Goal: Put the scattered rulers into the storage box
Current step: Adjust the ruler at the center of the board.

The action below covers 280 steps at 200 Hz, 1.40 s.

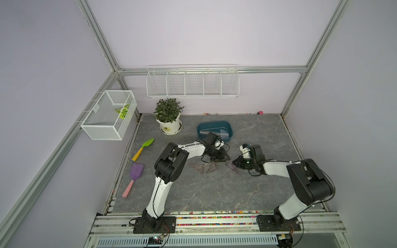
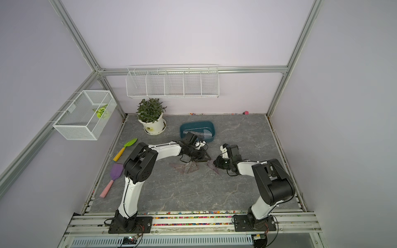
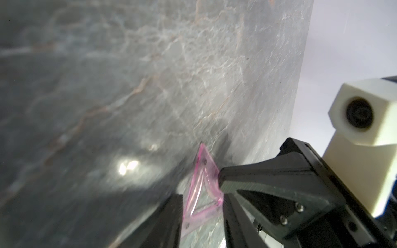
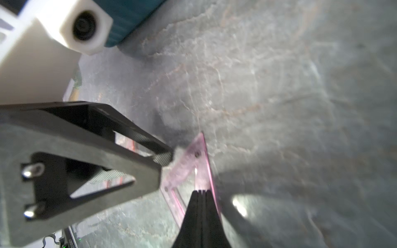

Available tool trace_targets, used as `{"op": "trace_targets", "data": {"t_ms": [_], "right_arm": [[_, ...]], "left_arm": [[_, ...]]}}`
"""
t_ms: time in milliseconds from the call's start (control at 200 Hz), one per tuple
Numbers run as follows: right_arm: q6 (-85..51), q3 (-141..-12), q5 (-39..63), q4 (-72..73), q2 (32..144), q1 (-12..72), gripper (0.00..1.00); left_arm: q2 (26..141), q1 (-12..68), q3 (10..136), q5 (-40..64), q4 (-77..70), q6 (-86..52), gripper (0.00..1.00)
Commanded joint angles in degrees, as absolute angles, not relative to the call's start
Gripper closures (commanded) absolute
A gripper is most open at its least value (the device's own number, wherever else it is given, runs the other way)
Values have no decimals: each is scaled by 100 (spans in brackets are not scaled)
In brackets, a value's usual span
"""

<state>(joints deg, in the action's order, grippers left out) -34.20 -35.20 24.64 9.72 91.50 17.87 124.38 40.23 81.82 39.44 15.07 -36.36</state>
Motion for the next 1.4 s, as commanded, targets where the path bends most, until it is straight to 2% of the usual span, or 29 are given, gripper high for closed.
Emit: {"op": "trace_targets", "data": {"t_ms": [0,115,225,325,670,965,1125,1220,1395], "right_arm": [[-3209,-3420,2083,99,8307,1780,90],[-2990,-3191,1908,-235,7932,1777,83],[-3177,-2742,2222,298,8138,1819,83],[-3284,-2601,2021,440,8212,2093,83],[-3721,-2150,1790,830,7928,2811,83],[-4076,-2327,1983,1708,8392,3345,85],[-3676,-2463,1956,975,7497,3129,83],[-3308,-2664,1753,250,7027,2717,81],[-2880,-3279,2087,49,7676,1890,80]], "left_arm": [[12125,3946,7750,3365,2091,-3520,61],[11843,3941,7455,3378,2085,-3531,61],[11648,4009,7222,3553,1981,-3561,59],[11714,4198,7240,3700,1949,-3560,58],[12469,4332,8120,3766,2079,-3544,59],[13111,4339,9075,3695,2490,-3434,59],[13395,4437,9463,3912,2387,-3505,59],[13099,4357,9408,3724,2434,-3431,60],[11791,4113,8505,3161,2733,-2904,54]]}}
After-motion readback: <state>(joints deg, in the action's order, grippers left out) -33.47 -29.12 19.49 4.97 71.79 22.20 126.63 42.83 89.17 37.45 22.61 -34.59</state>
